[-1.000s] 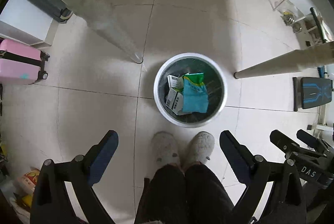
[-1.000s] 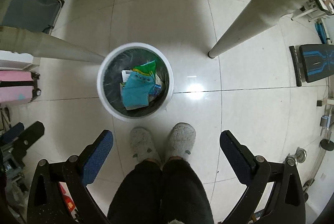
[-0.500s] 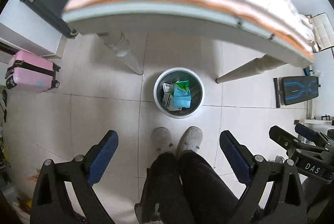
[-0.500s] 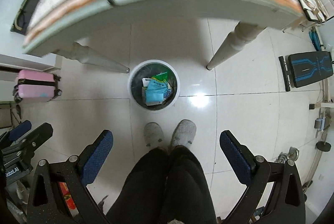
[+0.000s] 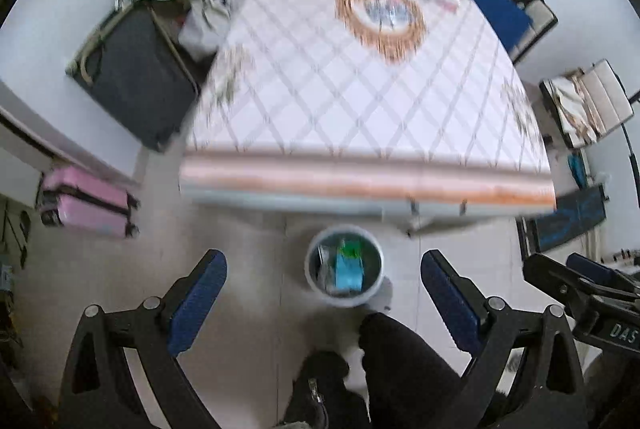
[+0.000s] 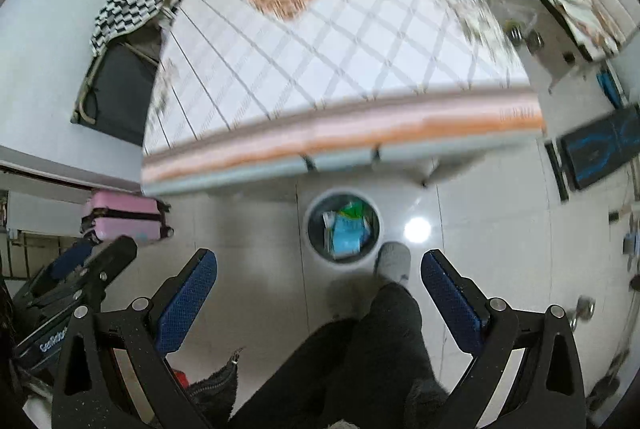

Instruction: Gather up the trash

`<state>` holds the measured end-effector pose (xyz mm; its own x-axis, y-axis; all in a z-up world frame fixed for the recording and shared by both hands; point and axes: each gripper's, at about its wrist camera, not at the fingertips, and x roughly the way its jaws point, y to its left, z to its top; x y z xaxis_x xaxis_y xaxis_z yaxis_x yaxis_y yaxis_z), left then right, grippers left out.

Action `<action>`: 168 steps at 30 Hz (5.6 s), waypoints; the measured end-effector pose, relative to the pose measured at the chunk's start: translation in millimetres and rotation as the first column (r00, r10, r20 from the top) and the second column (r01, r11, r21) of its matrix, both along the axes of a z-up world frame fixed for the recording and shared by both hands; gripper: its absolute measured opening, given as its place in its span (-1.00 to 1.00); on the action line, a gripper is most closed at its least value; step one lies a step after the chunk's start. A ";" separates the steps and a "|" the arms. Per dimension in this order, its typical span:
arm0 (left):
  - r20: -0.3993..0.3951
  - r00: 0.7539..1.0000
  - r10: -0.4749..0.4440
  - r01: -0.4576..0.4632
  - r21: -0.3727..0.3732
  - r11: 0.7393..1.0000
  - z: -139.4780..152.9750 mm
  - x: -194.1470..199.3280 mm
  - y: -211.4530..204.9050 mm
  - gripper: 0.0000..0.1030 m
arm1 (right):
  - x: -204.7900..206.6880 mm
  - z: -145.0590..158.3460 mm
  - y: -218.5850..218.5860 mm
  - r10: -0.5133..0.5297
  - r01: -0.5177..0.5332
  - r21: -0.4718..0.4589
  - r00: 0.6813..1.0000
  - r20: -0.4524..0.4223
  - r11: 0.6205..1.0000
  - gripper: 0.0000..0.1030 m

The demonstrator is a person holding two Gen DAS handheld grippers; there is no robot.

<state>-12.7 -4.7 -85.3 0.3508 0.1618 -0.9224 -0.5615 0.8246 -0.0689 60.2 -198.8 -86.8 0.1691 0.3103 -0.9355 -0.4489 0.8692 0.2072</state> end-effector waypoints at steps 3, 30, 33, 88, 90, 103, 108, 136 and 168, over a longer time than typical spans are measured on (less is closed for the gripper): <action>0.018 1.000 0.025 -0.026 0.033 0.999 11.3 39.3 19.7 1.00 | 43.0 22.6 18.1 0.022 -0.022 0.002 0.999 0.045 1.000 1.00; -0.203 0.927 0.315 -0.303 0.087 0.949 -84.2 468.9 197.2 1.00 | 619.4 -85.2 320.3 0.450 -0.378 -0.442 0.890 0.069 0.814 1.00; -0.214 0.921 0.326 -0.323 0.049 0.945 -91.9 466.0 204.5 1.00 | 629.2 -104.0 337.4 0.501 -0.434 -0.439 0.864 0.046 0.787 1.00; -0.216 0.868 0.447 -0.489 -0.527 0.695 -126.2 450.0 176.3 0.07 | 610.8 -105.0 186.7 0.015 -0.015 -0.148 1.000 -0.001 0.989 0.02; -0.229 0.892 0.391 -0.452 -0.486 0.748 -126.3 467.3 169.0 0.07 | 615.0 -102.5 179.1 -0.010 0.012 -0.150 1.000 0.018 0.989 0.02; -0.284 0.916 -0.282 0.299 0.018 0.954 -92.5 525.7 102.7 0.16 | 645.9 -101.7 141.9 -0.010 0.008 -0.186 1.000 -0.007 0.983 0.02; -0.407 0.781 -0.474 0.530 0.031 0.847 -113.6 538.6 104.3 0.16 | 656.8 -105.5 153.2 0.023 -0.026 -0.204 1.000 -0.017 0.979 0.02; -0.348 0.849 -0.398 0.374 -0.137 0.917 -146.0 557.6 141.2 0.38 | 669.2 -116.8 176.4 0.021 -0.030 -0.212 0.999 -0.043 0.977 0.16; -0.248 0.909 -0.335 0.298 -0.177 0.938 -115.4 524.4 176.9 -0.19 | 614.7 -109.4 154.9 0.008 -0.009 -0.133 1.000 -0.011 0.991 -0.07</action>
<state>511.6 172.2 -200.7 0.0970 -0.0464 -0.9942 -0.2851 0.9558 -0.0724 674.9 -43.9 -196.2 0.1568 0.1840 -0.9703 -0.4546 0.8857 0.0945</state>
